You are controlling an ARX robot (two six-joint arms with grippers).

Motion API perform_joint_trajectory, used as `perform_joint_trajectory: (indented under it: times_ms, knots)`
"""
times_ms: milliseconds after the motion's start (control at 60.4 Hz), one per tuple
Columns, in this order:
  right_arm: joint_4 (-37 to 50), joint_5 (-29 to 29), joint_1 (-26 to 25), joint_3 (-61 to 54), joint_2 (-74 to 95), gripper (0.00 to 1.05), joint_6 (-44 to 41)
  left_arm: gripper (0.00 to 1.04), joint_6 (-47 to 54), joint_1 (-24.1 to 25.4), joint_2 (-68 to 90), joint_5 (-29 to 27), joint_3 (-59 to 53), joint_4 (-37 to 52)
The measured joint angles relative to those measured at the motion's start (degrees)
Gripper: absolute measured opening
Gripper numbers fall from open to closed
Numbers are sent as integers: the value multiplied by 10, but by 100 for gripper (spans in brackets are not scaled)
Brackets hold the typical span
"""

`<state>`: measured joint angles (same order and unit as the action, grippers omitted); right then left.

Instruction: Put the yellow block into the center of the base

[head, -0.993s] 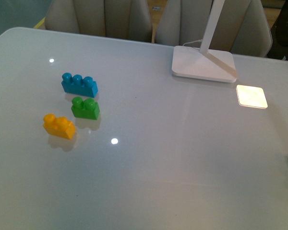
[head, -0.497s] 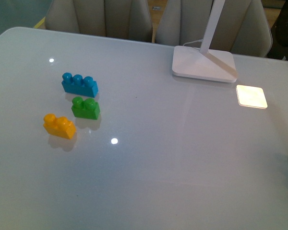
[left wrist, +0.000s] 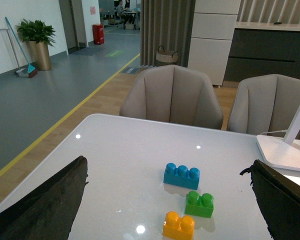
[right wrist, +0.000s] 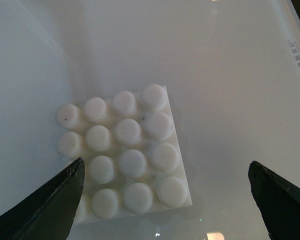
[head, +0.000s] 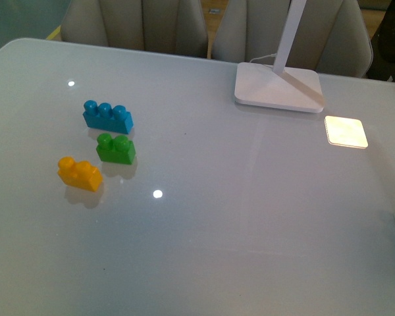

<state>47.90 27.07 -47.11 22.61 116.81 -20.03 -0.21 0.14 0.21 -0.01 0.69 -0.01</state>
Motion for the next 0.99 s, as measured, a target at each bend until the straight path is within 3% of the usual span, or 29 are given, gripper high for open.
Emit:
perform_joint_trajectory:
  times_ms: [993]
  knots:
    - [129,-2,58,101,221,96,-27,97,0,0,0,0,0,0]
